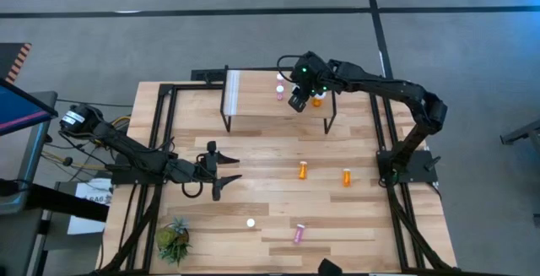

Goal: Pick and place medicine bottles onto shelf by color
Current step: Adjust the small green pill bottle on the shelf

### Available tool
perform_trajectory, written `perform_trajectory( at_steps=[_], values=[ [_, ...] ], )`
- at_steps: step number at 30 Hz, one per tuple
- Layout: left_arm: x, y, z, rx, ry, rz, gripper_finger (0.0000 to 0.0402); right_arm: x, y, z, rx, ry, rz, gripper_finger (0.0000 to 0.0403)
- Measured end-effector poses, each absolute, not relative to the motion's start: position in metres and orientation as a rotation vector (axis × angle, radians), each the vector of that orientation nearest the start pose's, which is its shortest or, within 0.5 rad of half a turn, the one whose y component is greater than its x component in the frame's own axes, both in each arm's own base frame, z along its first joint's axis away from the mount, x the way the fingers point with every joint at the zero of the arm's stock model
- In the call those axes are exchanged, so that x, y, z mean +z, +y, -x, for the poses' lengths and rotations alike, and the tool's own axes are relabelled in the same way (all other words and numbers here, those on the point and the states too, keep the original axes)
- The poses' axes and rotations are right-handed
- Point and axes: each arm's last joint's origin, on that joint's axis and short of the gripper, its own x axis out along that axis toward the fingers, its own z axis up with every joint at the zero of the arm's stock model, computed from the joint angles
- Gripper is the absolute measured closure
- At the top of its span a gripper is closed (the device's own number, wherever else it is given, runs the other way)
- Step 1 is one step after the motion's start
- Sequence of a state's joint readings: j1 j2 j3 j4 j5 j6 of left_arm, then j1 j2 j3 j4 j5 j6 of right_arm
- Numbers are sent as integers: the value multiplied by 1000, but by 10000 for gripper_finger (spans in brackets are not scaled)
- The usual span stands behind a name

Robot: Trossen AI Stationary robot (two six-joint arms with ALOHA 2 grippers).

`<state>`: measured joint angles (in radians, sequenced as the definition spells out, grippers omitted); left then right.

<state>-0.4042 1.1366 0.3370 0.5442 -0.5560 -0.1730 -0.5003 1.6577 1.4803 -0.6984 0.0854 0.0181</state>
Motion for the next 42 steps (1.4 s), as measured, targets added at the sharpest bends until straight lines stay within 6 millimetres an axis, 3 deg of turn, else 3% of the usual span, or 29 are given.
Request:
perform_trajectory(
  at_steps=[24,34,42],
  values=[
    [186,-69,-201,170,213,54,177,309,-175,-312,-556,849,-188,251],
    [186,-69,-201,170,209,54,177,279,-179,-322,-539,947,-193,251],
    [185,-69,-201,173,219,48,177,285,-182,-322,-547,938,-193,251]
  ],
)
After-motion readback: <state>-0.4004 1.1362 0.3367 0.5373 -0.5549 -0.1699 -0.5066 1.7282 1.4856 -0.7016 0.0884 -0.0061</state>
